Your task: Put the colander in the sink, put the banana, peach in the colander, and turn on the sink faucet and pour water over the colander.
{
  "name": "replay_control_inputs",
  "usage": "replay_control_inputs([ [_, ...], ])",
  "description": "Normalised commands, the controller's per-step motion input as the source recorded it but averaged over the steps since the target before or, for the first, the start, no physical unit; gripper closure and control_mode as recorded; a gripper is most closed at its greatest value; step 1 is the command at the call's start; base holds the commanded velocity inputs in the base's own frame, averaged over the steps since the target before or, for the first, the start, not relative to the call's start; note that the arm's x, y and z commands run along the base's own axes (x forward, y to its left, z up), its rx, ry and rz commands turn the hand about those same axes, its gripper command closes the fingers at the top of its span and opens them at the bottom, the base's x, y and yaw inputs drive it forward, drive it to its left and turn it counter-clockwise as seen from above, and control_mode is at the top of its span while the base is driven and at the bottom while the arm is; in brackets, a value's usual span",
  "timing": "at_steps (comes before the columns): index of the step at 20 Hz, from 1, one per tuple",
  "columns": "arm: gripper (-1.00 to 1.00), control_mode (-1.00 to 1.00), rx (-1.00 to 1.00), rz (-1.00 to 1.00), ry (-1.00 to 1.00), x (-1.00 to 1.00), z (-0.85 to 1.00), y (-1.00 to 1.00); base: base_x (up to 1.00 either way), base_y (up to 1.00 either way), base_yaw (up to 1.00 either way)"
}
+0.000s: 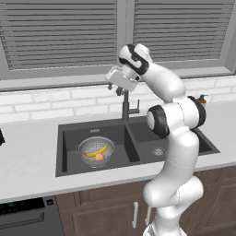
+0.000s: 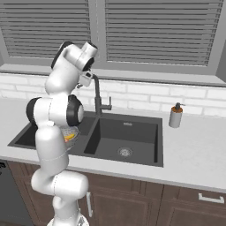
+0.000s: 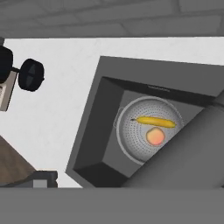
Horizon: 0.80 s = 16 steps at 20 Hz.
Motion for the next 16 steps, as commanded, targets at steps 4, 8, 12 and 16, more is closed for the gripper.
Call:
replay_control_inputs([
  [4,-1.00,-1.00,0.00,0.00,0.00,0.81,-0.39,0.32,0.00,0.00,0.00],
  [8,-1.00,-1.00,0.00,-0.01,0.00,1.00,-0.43,0.18,0.00,0.00,0.00],
  [12,-1.00,-1.00,0.00,-0.02,-0.01,1.00,-0.41,0.09,0.00,0.00,0.00],
  [16,-1.00,-1.00,0.00,-0.01,0.00,0.84,-0.36,0.01,0.00,0.00,0.00],
])
